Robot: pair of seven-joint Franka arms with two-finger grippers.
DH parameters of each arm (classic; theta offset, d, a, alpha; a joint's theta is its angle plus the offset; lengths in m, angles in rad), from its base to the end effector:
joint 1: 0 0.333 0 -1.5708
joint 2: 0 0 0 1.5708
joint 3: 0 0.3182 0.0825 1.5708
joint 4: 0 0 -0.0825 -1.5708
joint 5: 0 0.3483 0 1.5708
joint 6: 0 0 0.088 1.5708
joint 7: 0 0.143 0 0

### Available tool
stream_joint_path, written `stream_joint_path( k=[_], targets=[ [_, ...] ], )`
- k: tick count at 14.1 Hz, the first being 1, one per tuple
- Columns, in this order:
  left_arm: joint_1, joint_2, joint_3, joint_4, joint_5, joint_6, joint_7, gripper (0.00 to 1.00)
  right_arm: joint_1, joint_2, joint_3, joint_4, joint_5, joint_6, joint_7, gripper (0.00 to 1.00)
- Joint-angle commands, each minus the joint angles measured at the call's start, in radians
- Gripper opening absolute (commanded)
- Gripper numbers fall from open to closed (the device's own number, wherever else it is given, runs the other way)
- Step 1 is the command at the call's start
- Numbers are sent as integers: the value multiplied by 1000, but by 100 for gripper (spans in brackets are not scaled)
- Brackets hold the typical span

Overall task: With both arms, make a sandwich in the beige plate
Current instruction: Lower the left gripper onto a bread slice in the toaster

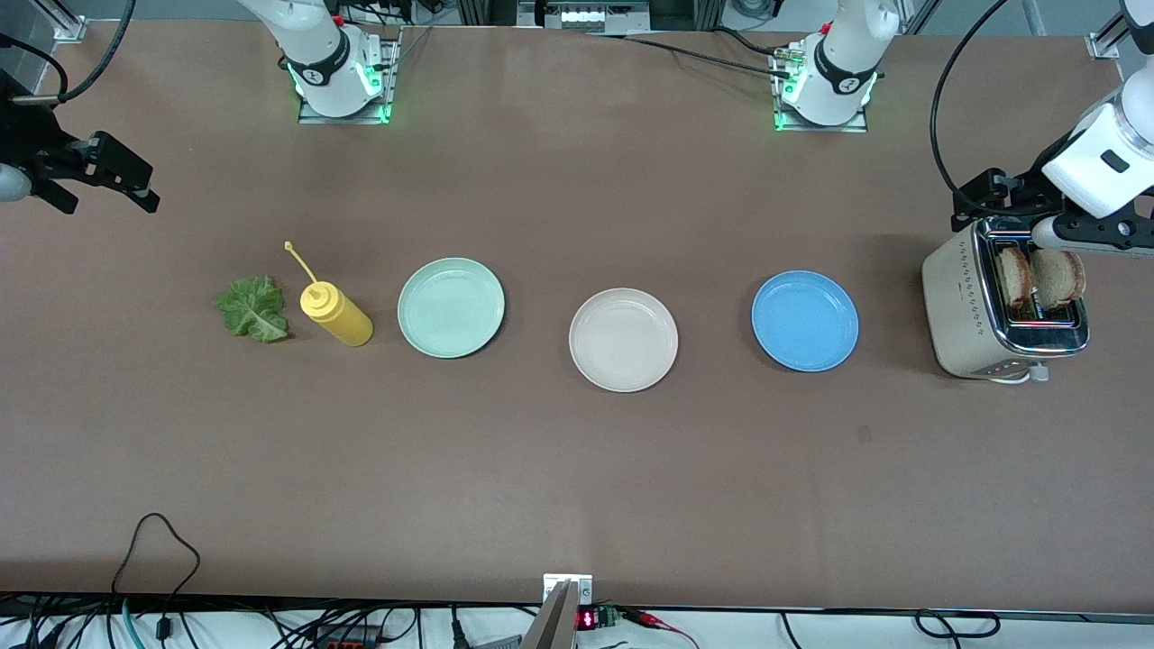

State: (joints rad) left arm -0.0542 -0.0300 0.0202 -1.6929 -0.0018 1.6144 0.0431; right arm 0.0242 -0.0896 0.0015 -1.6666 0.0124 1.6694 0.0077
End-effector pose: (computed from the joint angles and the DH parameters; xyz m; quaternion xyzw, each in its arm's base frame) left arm 0.5080 -0.0174 0.5565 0.9990 -0.0385 -0.0242 0.0013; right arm 0.5031 0.0146 0.6034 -0.9989 -0.0087 -0.0461 0.0069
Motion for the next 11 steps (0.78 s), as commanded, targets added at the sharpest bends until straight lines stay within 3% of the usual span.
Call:
stream_joint_path(
  k=[1,11],
  targets=[
    [-6,-5,-3,18,20,-21,0,100,5,-22,3,-16,4,1,23,100],
    [-3,5,-2,21,19,-51,-14,100,8,-21,3,-18,4,-3,21,100]
  ],
)
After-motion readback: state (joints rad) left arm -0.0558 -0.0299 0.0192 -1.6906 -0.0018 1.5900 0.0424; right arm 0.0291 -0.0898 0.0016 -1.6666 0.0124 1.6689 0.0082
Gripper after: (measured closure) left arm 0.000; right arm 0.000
